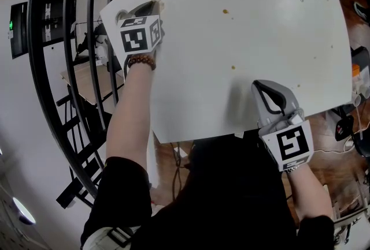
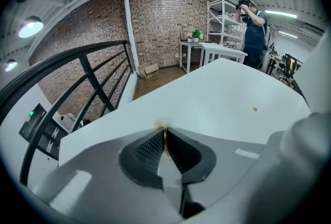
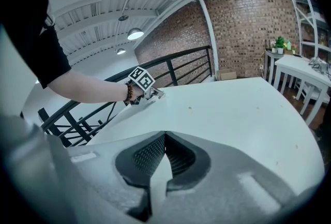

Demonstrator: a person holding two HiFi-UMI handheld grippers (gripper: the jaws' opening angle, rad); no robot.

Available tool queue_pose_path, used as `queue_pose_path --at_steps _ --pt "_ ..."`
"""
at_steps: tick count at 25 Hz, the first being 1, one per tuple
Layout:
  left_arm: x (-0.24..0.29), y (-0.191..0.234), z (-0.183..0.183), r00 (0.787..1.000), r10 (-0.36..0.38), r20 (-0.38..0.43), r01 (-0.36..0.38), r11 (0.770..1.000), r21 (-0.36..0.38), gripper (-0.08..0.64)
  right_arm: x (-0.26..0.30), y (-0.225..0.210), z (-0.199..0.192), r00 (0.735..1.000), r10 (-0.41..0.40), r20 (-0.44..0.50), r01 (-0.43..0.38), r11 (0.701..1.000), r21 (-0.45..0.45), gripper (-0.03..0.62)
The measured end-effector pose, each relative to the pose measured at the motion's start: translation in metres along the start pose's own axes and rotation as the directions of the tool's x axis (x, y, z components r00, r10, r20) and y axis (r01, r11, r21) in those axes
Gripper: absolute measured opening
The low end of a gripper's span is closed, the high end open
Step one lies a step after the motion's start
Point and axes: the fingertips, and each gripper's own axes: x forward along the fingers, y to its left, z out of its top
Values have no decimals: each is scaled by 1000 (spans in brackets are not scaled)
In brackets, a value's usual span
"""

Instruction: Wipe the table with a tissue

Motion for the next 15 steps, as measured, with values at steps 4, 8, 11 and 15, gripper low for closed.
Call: queue_pose_path --at_steps 4,8,11,15 --pt "5 -9 3 1000 -8 -3 8 1000 3 34 -4 -9 -5 1000 -3 3 3 1000 8 -9" --pt "5 -14 3 1000 -18 5 18 1000 -7 34 -7 -11 -7 1000 -4 6 4 1000 9 -9" --pt "5 -20 7 1000 -20 13 20 1000 -4 34 -9 -14 -7 1000 -4 9 4 1000 10 -9" --pt "2 -27 16 999 -27 31 27 1000 1 34 -11 -16 -4 1000 -4 15 4 1000 4 -9"
